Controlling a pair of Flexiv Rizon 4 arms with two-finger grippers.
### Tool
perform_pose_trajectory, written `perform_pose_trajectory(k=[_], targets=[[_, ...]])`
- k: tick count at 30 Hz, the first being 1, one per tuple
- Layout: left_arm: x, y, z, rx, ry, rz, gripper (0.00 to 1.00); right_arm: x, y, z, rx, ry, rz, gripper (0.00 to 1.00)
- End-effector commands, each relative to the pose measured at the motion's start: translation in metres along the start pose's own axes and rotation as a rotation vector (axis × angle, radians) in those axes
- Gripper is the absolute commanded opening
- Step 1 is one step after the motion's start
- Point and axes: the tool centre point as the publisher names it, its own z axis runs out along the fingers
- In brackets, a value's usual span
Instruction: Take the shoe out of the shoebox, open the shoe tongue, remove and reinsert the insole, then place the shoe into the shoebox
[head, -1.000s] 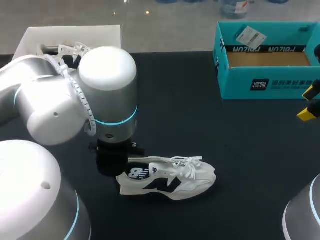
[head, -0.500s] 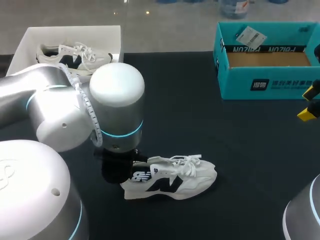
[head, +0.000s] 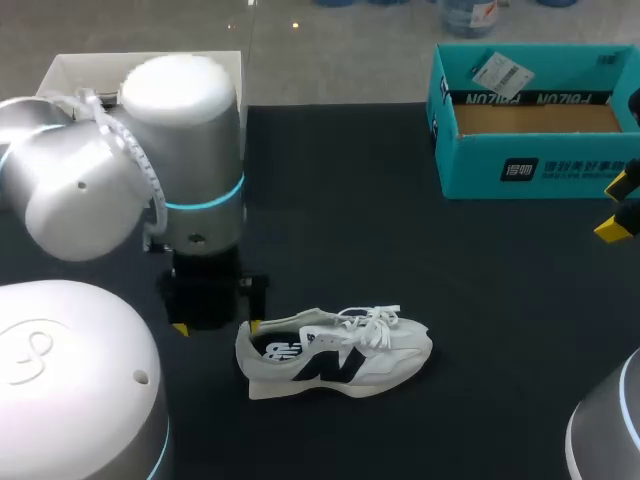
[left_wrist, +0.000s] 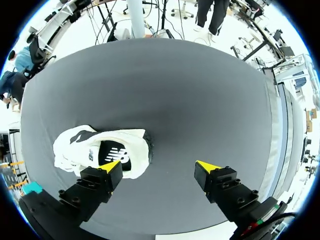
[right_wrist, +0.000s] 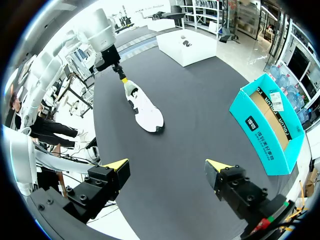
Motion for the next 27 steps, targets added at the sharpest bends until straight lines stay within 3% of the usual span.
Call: perform_pose_trajectory(k=[1, 6, 8, 27], targets=[[0.060, 0.002, -0.015, 0.132, -0.155, -0.101, 1.00, -0.001, 0.000, 0.001, 0.003, 0.001, 0.001, 1.00], [0.101, -0.002, -0.013, 0.224, -0.223, -0.237, 1.00, -0.001, 0.000, 0.001, 0.003, 0.001, 0.001, 1.00], [0.111, -0.009, -0.013, 0.207, -0.207, -0.265, 1.00, -0.001, 0.000, 0.001, 0.003, 0.001, 0.001, 1.00], [0.111, -0.009, -0.013, 0.207, -0.207, -0.265, 1.00, -0.001, 0.000, 0.001, 0.003, 0.001, 0.001, 1.00]])
